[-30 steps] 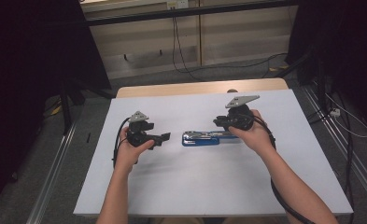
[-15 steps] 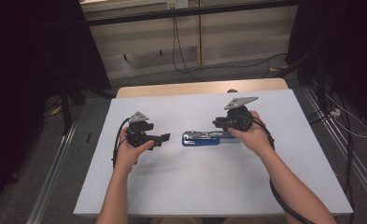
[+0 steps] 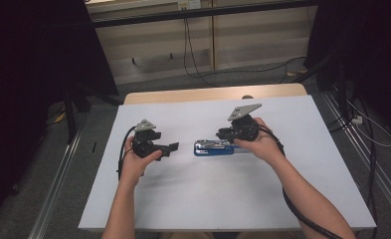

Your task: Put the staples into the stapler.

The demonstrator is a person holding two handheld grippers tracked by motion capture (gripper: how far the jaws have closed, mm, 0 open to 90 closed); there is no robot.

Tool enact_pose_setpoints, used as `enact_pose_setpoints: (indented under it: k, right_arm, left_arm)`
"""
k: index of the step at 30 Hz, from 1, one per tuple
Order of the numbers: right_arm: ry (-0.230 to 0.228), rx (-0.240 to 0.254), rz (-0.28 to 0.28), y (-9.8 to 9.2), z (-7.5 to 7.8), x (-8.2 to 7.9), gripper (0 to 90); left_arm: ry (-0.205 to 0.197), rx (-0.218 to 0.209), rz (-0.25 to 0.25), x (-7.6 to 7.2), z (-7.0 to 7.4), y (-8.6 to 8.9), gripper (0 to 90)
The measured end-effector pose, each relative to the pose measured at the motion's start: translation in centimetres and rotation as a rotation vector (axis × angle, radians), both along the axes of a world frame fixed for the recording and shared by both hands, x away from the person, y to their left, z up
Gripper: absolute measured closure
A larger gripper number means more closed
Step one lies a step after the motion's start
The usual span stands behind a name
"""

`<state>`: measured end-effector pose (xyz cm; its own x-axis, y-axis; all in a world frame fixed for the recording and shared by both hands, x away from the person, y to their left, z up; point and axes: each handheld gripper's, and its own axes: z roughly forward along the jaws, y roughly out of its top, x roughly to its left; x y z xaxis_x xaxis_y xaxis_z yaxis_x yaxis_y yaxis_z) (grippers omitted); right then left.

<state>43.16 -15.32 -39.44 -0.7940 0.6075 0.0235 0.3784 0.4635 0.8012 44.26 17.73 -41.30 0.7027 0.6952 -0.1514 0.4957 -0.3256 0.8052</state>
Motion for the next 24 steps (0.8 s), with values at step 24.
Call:
enact_pose_setpoints:
  k: [24]
  right_arm:
    - [0.017, 0.021, 0.064, -0.1, -0.7, 1.5, 79.2]
  left_arm:
    - [0.005, 0.014, 0.003, -0.1, -0.5, -0.1, 10.2]
